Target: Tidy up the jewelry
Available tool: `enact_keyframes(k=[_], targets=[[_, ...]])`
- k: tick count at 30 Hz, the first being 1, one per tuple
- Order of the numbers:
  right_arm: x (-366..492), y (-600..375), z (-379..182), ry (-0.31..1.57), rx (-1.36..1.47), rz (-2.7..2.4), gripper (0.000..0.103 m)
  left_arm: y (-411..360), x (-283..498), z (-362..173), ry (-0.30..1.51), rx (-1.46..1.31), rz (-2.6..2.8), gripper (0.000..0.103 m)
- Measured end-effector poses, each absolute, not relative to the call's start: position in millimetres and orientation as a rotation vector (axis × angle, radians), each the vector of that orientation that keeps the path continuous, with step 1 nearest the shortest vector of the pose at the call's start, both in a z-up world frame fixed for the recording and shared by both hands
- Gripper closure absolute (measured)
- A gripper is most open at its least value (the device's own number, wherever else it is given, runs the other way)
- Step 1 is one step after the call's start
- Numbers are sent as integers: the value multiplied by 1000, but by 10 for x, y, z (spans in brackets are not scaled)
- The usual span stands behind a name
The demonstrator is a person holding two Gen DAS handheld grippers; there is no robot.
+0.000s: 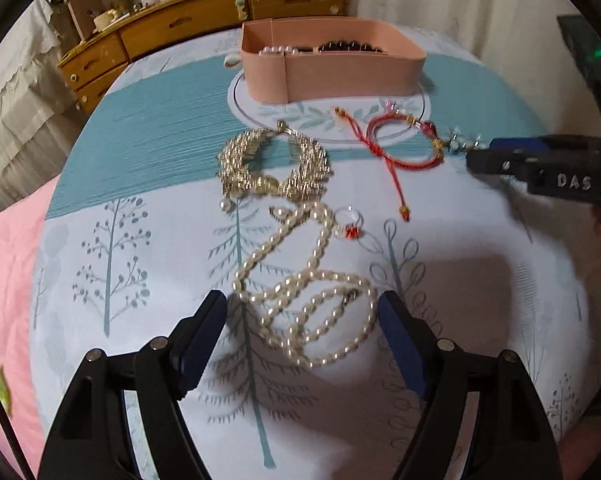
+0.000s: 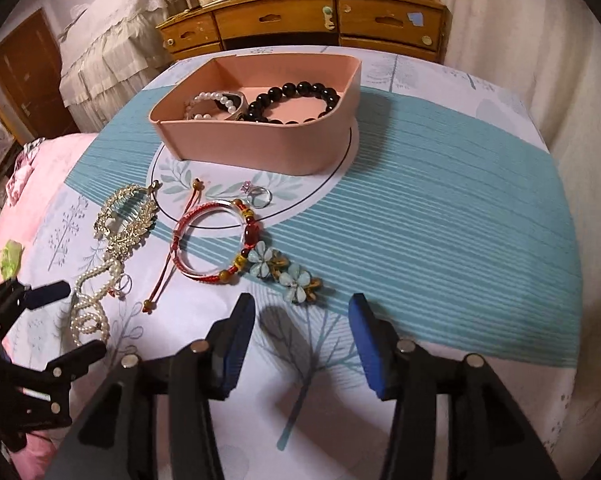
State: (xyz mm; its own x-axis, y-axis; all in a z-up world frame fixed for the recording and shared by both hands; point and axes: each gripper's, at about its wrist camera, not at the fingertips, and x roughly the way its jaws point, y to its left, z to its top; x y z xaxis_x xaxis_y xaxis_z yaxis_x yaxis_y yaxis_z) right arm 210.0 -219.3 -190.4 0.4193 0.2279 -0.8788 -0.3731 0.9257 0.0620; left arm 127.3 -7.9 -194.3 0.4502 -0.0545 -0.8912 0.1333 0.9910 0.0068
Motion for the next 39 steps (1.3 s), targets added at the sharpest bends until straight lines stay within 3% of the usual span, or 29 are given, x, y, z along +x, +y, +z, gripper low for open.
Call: enact_keyframes(k=[8, 9, 11, 12, 15, 18, 19, 20, 22, 25, 27, 39], targets=[[2124, -2158, -1917, 1045, -232, 365, 56, 10, 1338, -1985, 1050, 131, -256, 22], [2119, -2149, -1917, 1043, -247, 363, 59, 7, 1342, -1987, 1047, 138, -267, 23], [2107, -2141, -1913, 1030, -272, 369, 80, 3, 1348, -1986, 1047, 137, -269, 24], [2105, -2144, -1909, 1029, -269, 379, 85, -2, 1341, -1983, 1045, 132, -262, 25], [2102, -2150, -1913, 1030, -255, 390, 91, -79, 1265, -1955, 1041, 104, -207, 39], [2089, -2122, -1920, 1028, -258, 394, 91, -179, 1178, -1926, 1046, 68, -155, 59], [2086, -2118, -1921, 1029, -250, 398, 91, -209, 1157, -1913, 1046, 58, -147, 78], [2085, -2117, -1921, 1032, -232, 403, 91, -242, 1147, -1905, 1049, 53, -137, 86], [2083, -2112, -1915, 1041, -206, 408, 91, -269, 1137, -1902, 1062, 35, -120, 92], [2071, -2097, -1887, 1045, -174, 414, 91, -234, 1133, -1883, 1083, 4, -110, 92], [2066, -2092, -1870, 1042, -154, 431, 91, -186, 1124, -1843, 1072, -19, -100, 101], [2079, -2137, -1574, 991, -87, 425, 91, -6, 1202, -1264, 1007, -68, -146, 100]])
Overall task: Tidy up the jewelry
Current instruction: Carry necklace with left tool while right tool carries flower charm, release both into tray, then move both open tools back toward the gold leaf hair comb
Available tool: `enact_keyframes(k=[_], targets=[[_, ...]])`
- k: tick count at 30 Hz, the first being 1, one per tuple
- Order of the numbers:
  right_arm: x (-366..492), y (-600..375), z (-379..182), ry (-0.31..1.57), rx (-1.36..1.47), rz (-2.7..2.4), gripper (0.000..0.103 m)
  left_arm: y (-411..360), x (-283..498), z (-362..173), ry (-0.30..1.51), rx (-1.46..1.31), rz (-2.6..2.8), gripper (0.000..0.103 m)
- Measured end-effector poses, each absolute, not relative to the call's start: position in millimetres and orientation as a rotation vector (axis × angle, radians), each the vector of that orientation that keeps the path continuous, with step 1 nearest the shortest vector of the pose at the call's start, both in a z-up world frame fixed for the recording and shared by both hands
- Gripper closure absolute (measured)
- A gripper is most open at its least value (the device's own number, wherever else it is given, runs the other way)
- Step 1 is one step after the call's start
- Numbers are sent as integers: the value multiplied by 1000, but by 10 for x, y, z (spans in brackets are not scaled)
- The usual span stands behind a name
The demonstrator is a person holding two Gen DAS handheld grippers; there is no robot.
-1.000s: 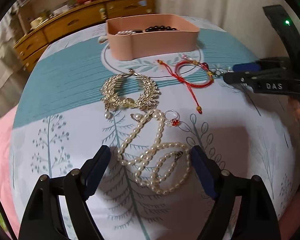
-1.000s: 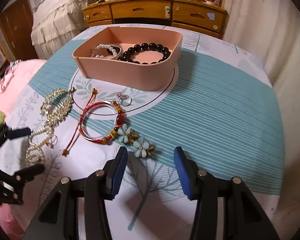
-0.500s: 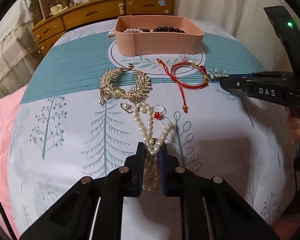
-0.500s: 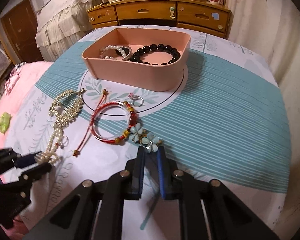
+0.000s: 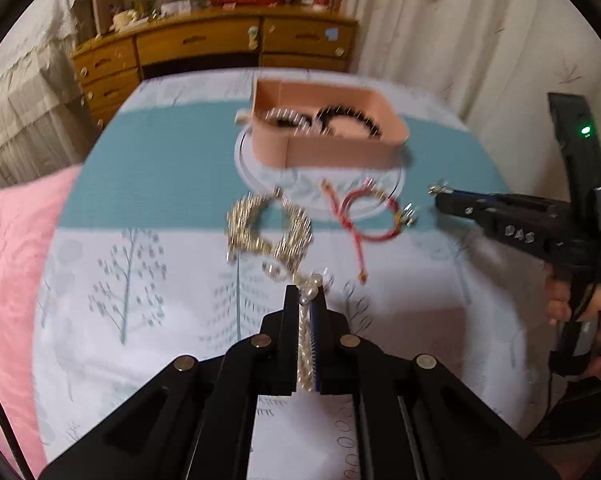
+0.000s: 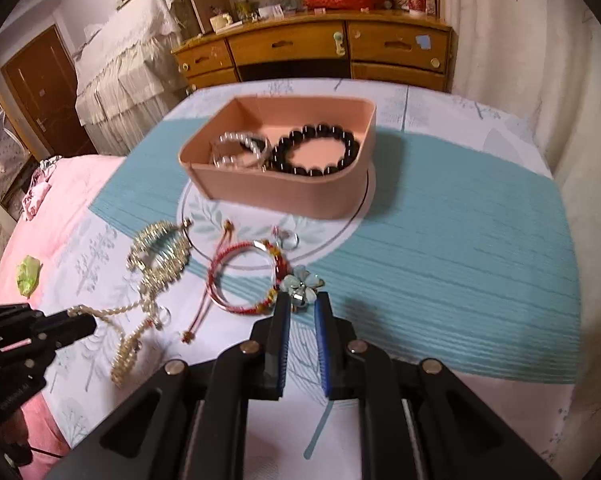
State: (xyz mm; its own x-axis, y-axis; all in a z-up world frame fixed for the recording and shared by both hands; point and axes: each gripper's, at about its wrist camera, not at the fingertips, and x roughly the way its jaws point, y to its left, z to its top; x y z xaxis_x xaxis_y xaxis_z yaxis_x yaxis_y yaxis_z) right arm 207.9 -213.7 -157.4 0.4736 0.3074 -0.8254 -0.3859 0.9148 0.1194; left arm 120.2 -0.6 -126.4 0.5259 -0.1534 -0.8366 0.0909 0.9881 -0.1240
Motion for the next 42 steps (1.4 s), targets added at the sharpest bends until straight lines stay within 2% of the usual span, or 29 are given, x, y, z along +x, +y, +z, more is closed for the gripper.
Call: enact_keyframes(k=[12, 22, 28, 36, 37, 39, 40, 41, 42], targets=[[2171, -2068, -773, 820, -80, 454, 91, -74, 1476, -96, 853, -74, -205, 100], [2399, -1851, -335, 663, -91, 489, 91, -136, 2003, 487, 640, -53, -179, 100], [2630, -1788, -406, 679, -61, 451, 91, 26, 2493, 425, 620, -167, -153, 100], [2886, -1869, -802, 823, 41, 414, 91, 36, 2881, -215, 773, -191, -140, 100], [2926, -1873, -901, 860, 64, 428, 91, 21, 2904, -308, 804, -185, -130, 96], [2978, -1863, -1079, 920, 95, 441, 90, -16, 3002, -535, 907, -162, -110, 69], [3009, -1846, -1176, 963, 108, 450, 90, -21, 3023, -611, 939, -160, -103, 46], [3041, -1828, -1287, 1022, 118, 452, 90, -2, 3033, -685, 961, -169, -96, 34], [3051, -1817, -1356, 1057, 125, 443, 90, 29, 3047, -726, 971, -185, -97, 34]])
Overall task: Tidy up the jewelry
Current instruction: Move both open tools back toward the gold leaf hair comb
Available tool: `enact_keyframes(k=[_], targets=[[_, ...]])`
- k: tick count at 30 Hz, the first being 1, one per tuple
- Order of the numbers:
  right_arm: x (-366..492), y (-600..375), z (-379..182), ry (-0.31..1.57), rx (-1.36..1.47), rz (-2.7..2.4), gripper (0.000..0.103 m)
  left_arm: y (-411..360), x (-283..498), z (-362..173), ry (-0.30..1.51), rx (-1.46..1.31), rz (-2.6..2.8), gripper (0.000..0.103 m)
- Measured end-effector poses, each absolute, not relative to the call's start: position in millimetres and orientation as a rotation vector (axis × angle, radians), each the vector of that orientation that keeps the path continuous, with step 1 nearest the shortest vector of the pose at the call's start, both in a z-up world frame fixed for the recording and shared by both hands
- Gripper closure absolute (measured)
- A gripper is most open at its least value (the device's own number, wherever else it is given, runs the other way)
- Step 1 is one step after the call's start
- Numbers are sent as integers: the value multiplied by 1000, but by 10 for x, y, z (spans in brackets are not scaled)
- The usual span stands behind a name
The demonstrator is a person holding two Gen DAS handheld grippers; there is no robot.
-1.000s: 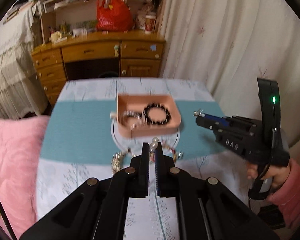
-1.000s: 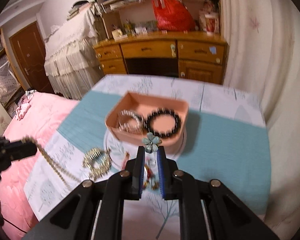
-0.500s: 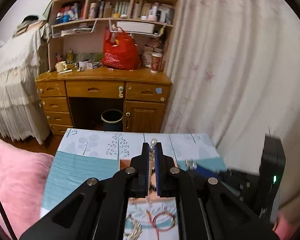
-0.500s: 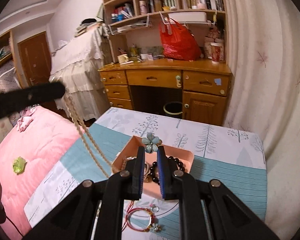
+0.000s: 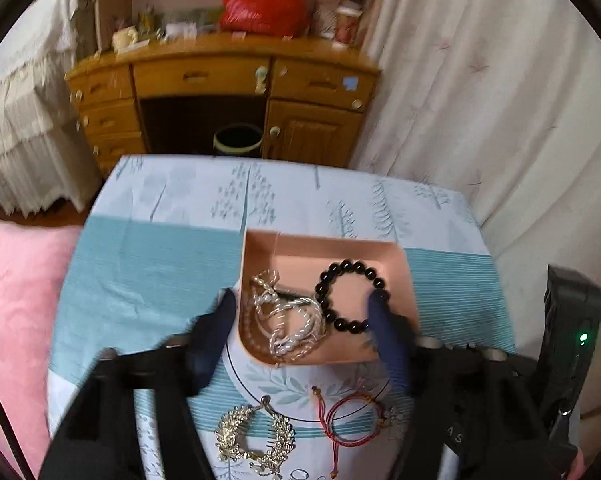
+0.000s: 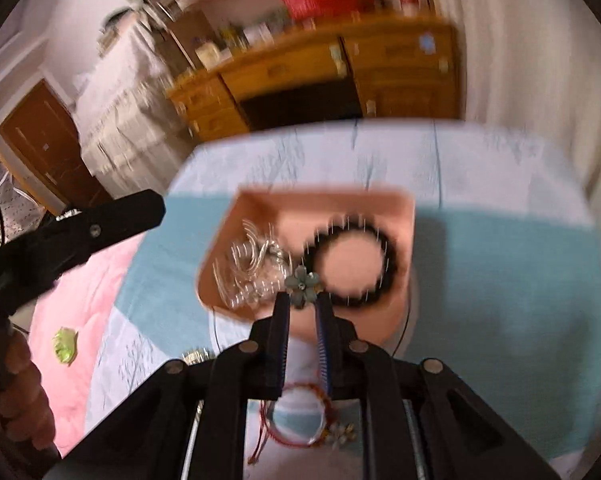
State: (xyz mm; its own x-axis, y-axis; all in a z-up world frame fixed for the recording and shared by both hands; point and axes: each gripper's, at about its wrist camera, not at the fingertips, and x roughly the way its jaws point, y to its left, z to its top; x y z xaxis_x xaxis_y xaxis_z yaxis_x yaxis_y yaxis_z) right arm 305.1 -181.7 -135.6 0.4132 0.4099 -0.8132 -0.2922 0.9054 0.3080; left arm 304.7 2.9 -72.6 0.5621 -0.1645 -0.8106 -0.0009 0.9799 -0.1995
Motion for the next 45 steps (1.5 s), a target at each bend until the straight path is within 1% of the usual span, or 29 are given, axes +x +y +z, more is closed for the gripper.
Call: enact_keyframes(k=[1, 2, 3, 4, 6, 8, 11, 13, 14, 15, 18, 20, 22, 25, 30, 34, 38, 42, 45], targets=[[3056, -1818, -1427, 1088, 137, 427, 90, 56, 3062, -750, 979, -193, -108, 33], [3050, -1822, -1473, 1100, 152, 424, 89, 80, 3084, -769, 990, -196, -116, 26], [3047, -1831, -1503, 1108, 172, 429, 89, 104, 3100, -779, 992, -194, -111, 23], [3038, -1836, -1520, 1111, 184, 435, 85, 135, 3107, -785, 989, -192, -103, 19], [3032, -1854, -1516, 1104, 210, 442, 74, 166, 3121, -770, 982, -192, -103, 18], [3017, -1877, -1478, 1077, 220, 423, 51, 203, 3134, -767, 980, -188, -112, 18], [2990, -1927, -1405, 1024, 259, 413, 39, 268, 3124, -788, 977, -174, -96, 18], [2954, -1964, -1375, 1001, 298, 405, 35, 322, 3122, -825, 993, -165, -96, 17], [2939, -1981, -1374, 993, 321, 397, 32, 348, 3115, -855, 1009, -157, -98, 13], [2911, -2006, -1376, 986, 346, 387, 31, 373, 3104, -886, 1026, -146, -97, 11], [2766, -2087, -1403, 978, 436, 354, 27, 448, 3044, -977, 1066, -106, -95, 10], [2639, -2119, -1451, 985, 498, 319, 22, 506, 2989, -1061, 1101, -79, -107, 10], [2510, -2121, -1515, 999, 539, 284, 19, 565, 2956, -1163, 1152, -47, -110, 10], [2272, -2083, -1647, 1030, 584, 231, 18, 694, 2907, -1322, 1225, -2, -67, 10], [1880, -1896, -1798, 1065, 518, 161, 18, 838, 2828, -1560, 1328, 18, -95, 10], [1612, -1672, -1854, 1067, 371, 124, 18, 851, 2790, -1708, 1413, 58, -127, 10], [1432, -1374, -1859, 1021, 145, 132, 18, 795, 2756, -1800, 1474, 65, -163, 10], [1258, -1037, -1857, 932, -130, 185, 18, 639, 2669, -1877, 1483, 128, -219, 10], [1190, -816, -1893, 895, -277, 229, 19, 481, 2586, -1907, 1454, 228, -255, 10]])
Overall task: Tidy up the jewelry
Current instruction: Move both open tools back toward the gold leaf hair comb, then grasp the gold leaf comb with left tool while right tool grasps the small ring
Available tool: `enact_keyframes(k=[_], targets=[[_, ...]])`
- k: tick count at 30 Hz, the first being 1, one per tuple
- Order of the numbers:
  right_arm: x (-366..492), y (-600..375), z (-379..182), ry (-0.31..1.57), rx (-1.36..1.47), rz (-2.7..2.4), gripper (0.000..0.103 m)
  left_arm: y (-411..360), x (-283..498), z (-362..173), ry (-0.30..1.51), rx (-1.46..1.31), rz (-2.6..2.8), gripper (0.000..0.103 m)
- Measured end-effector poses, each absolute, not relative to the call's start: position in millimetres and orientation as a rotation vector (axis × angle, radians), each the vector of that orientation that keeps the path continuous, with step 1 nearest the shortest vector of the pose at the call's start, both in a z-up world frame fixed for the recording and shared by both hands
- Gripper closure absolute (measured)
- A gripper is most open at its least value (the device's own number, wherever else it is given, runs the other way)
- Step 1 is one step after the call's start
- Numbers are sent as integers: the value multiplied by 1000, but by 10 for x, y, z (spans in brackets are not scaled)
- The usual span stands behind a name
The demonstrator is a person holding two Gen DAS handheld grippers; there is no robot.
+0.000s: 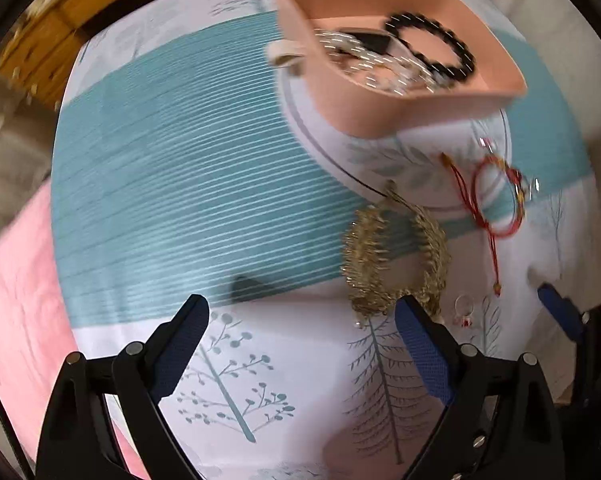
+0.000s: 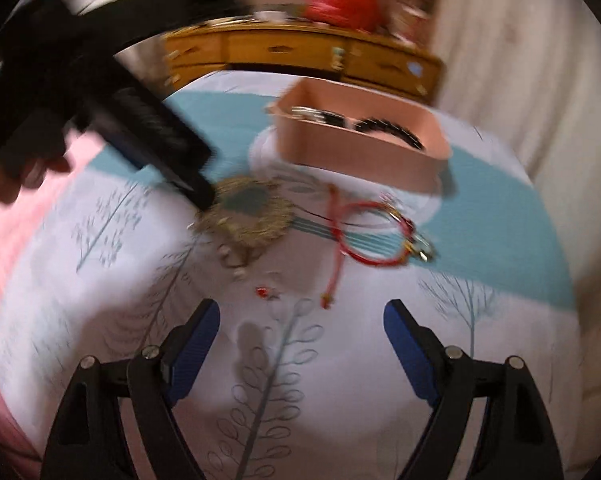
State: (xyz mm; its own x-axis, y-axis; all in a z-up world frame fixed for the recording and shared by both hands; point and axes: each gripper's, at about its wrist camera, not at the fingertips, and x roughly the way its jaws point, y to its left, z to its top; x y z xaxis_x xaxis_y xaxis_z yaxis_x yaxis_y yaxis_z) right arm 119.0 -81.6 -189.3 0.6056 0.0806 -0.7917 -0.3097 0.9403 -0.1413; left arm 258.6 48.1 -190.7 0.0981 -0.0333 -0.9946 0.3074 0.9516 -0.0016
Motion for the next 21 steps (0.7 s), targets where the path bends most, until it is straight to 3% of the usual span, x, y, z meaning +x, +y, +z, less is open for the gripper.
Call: enact_keyframes(k=[3, 8, 13, 21], targets=[[1154, -708, -1923, 888, -318, 263, 23, 314, 2497, -1898, 1400, 333, -301, 10], [1159, -576, -2000, 903, -350, 289, 52, 104, 2395, -1887, 1317, 434, -388, 10], [1164, -554, -2028, 896, -337, 295, 58, 15, 2386, -1935, 1309, 411, -458, 10], [1270, -584, -2037, 886, -307, 281, 59, 50, 2548, -2011, 1301, 331, -467, 10]])
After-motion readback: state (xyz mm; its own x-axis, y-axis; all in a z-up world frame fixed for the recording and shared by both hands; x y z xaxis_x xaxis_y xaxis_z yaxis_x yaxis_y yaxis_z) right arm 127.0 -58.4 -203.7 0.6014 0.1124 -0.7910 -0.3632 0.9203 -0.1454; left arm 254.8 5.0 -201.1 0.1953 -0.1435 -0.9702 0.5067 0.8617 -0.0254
